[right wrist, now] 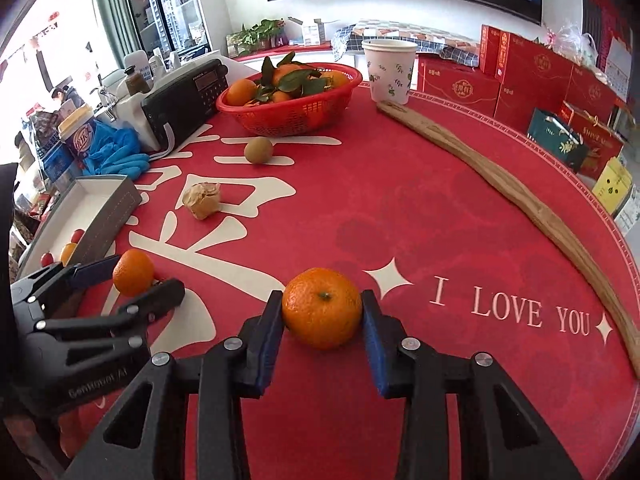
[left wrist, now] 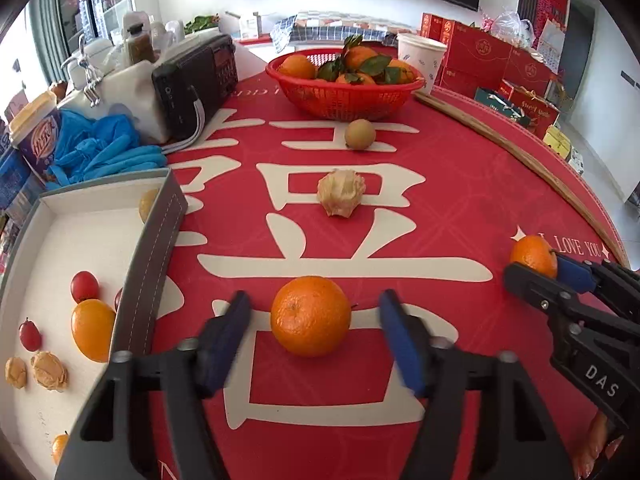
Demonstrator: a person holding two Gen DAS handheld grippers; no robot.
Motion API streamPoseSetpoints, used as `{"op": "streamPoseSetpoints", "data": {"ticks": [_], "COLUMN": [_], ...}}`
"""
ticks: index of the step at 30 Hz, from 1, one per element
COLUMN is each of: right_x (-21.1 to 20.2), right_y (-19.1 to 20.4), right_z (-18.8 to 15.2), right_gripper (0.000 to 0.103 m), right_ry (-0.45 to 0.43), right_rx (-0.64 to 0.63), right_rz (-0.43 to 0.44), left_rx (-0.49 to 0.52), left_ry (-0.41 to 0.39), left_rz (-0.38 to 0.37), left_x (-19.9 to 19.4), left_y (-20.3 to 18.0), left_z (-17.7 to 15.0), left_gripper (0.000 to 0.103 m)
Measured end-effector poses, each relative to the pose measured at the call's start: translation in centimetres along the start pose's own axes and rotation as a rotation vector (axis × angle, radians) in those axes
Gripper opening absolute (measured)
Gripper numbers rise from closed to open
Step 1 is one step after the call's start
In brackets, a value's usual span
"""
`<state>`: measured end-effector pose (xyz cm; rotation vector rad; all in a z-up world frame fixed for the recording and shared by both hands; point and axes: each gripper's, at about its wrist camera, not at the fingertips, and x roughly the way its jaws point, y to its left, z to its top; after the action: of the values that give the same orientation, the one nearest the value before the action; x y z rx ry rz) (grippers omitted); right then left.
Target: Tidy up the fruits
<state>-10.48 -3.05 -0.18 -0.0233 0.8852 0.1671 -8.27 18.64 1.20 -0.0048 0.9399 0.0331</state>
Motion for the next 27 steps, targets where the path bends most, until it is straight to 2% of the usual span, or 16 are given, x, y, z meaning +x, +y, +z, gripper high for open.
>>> {"op": "streamPoseSetpoints", "data": {"ticks": [1, 2, 5, 9, 27], "right_x": [-0.1, -0.2, -0.1, -0.3, -0.3], "right_y": [-0.1, -0.3, -0.7, -1.1, -1.1], "right_z": [-0.1, -0.2, -0.5, -0.6, -0.8], "right_gripper": [0.039, 0.039, 0.039, 0.039, 0.039], "right_ry": [-0.004, -0.005, 0.008, 0.007, 0.005], "right_rx": [0.0, 0.002, 0.009, 0.004, 0.0], "right_rz": [0.001, 0.004, -0.008, -0.024, -0.028], "left_rx": [0.01, 0.023, 0.07, 0.097, 0.066], "left_ry": [-0.005, -0.006, -0.026, -0.041, -0.024], "left_rz": [0.006, 0.01, 0.04, 0.042, 0.02], "left_x": [-0.2, -0.5, -1.2, -1.6, -1.3], "left_y": [-0.2, -0.6, -1.7, -2.2, -2.0], "left_z": [-0.1, -0.3, -1.4, -2.3, -2.0], "left_gripper": [0.04, 0.038, 0.038, 0.038, 0.038]}}
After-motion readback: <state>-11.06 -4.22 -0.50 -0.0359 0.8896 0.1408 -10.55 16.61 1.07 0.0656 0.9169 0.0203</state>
